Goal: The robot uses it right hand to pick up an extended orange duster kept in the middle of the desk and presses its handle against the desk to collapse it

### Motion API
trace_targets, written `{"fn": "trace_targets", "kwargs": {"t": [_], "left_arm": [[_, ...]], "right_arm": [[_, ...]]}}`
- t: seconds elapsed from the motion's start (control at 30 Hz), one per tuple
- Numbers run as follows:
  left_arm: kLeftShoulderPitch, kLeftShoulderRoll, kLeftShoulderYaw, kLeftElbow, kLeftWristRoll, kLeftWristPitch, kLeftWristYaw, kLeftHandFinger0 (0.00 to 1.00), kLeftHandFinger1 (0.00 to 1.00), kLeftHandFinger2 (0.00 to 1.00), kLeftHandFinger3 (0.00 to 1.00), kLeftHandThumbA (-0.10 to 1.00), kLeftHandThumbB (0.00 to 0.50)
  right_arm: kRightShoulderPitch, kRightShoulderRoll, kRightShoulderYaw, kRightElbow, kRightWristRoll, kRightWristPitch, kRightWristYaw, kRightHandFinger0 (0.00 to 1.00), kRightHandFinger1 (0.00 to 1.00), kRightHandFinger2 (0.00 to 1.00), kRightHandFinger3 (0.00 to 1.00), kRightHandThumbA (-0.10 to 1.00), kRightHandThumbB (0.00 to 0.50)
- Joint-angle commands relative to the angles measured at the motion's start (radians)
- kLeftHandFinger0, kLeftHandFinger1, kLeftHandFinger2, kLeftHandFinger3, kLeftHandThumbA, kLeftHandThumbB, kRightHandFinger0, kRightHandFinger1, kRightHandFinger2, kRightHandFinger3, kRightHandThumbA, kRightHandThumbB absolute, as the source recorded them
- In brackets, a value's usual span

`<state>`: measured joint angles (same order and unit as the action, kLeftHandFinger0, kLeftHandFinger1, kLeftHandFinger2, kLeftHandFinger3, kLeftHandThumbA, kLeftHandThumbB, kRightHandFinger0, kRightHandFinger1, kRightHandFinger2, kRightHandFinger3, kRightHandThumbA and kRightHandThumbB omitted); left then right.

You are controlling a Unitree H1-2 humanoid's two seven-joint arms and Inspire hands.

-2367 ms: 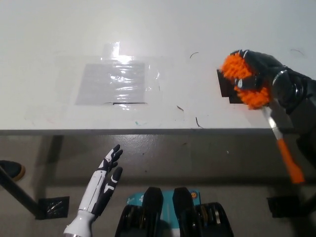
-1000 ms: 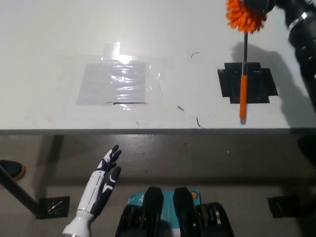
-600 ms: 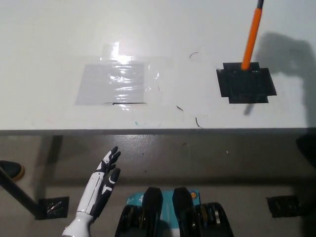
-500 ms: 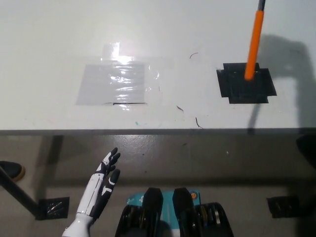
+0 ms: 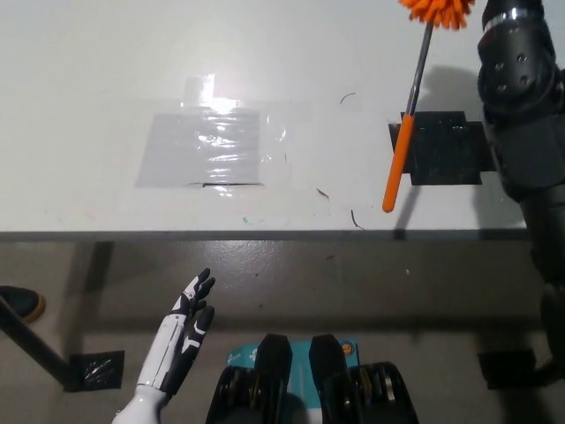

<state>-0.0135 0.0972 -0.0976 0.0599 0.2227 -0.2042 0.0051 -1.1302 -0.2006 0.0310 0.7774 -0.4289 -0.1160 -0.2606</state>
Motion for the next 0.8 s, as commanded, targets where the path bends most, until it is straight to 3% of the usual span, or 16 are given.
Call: {"fn": "trace_targets", "kwargs": {"t": [0.0, 0.07, 0.13, 0.23, 0.27, 0.3, 0.37, 0.4, 0.63, 0.67, 0.73, 0.77], "left_arm": [[0.008, 0.000, 0.017, -0.039, -0.036, -0.009, -0.002, 1.00, 1.00, 1.00, 1.00, 1.00, 0.144], [0.005, 0.002, 0.014, -0.037, -0.016, -0.019, 0.006, 1.00, 1.00, 1.00, 1.00, 1.00, 0.135], [0.021, 0.001, 0.013, -0.046, -0.016, -0.018, 0.007, 1.00, 1.00, 1.00, 1.00, 1.00, 0.138], [0.023, 0.001, 0.013, -0.047, -0.016, -0.018, 0.007, 1.00, 1.00, 1.00, 1.00, 1.00, 0.137], [0.021, 0.001, 0.012, -0.044, -0.013, -0.021, 0.007, 1.00, 1.00, 1.00, 1.00, 1.00, 0.112], [0.025, -0.001, 0.010, -0.043, -0.018, -0.020, 0.005, 1.00, 1.00, 1.00, 1.00, 1.00, 0.119], [0.030, -0.005, 0.012, -0.046, -0.026, -0.014, 0.004, 1.00, 1.00, 1.00, 1.00, 1.00, 0.150], [0.030, -0.005, 0.012, -0.047, -0.026, -0.014, 0.004, 1.00, 1.00, 1.00, 1.00, 1.00, 0.142], [0.028, -0.004, 0.011, -0.047, -0.032, -0.014, -0.001, 1.00, 1.00, 1.00, 1.00, 1.00, 0.141], [0.022, 0.002, 0.008, -0.046, -0.011, -0.016, 0.003, 1.00, 1.00, 1.00, 1.00, 1.00, 0.125], [0.020, 0.001, 0.009, -0.048, -0.017, -0.016, 0.001, 1.00, 1.00, 1.00, 1.00, 1.00, 0.127], [0.021, 0.001, 0.010, -0.048, -0.016, -0.015, 0.002, 1.00, 1.00, 1.00, 1.00, 1.00, 0.133]], "right_arm": [[-0.122, -0.005, 0.042, 0.147, -0.121, -0.336, -0.438, 0.00, 0.00, 0.56, 0.66, -0.10, 0.077], [-0.134, -0.006, 0.087, 0.199, -0.154, -0.354, -0.524, 0.01, 0.02, 0.58, 0.70, -0.10, 0.093], [-0.138, -0.004, 0.123, 0.211, -0.177, -0.354, -0.592, 0.00, 0.01, 0.58, 0.72, -0.10, 0.064], [-0.144, -0.006, 0.142, 0.225, -0.177, -0.354, -0.615, 0.00, 0.01, 0.58, 0.72, -0.10, 0.060], [-0.155, -0.008, 0.154, 0.247, -0.199, -0.354, -0.644, 0.00, 0.05, 0.65, 0.80, -0.10, 0.060], [-0.164, -0.008, 0.160, 0.260, -0.207, -0.354, -0.658, 0.00, 0.09, 0.66, 0.87, -0.10, 0.045], [-0.173, -0.008, 0.172, 0.262, -0.202, -0.354, -0.679, 0.00, 0.16, 0.66, 0.87, -0.10, 0.041], [-0.182, -0.011, 0.182, 0.268, -0.209, -0.354, -0.699, 0.00, 0.18, 0.68, 0.88, -0.10, 0.051], [-0.232, -0.031, 0.203, 0.287, -0.221, -0.354, -0.749, 0.00, 0.18, 0.68, 0.85, -0.10, 0.028], [-0.275, -0.060, 0.242, 0.294, -0.266, -0.354, -0.802, 0.23, 0.13, 0.69, 0.86, -0.10, 0.001], [-0.294, -0.067, 0.258, 0.310, -0.280, -0.354, -0.824, 0.02, 0.09, 0.67, 0.81, -0.10, 0.000], [-0.298, -0.069, 0.261, 0.316, -0.294, -0.354, -0.833, 0.00, 0.07, 0.65, 0.81, -0.10, 0.000]]}}
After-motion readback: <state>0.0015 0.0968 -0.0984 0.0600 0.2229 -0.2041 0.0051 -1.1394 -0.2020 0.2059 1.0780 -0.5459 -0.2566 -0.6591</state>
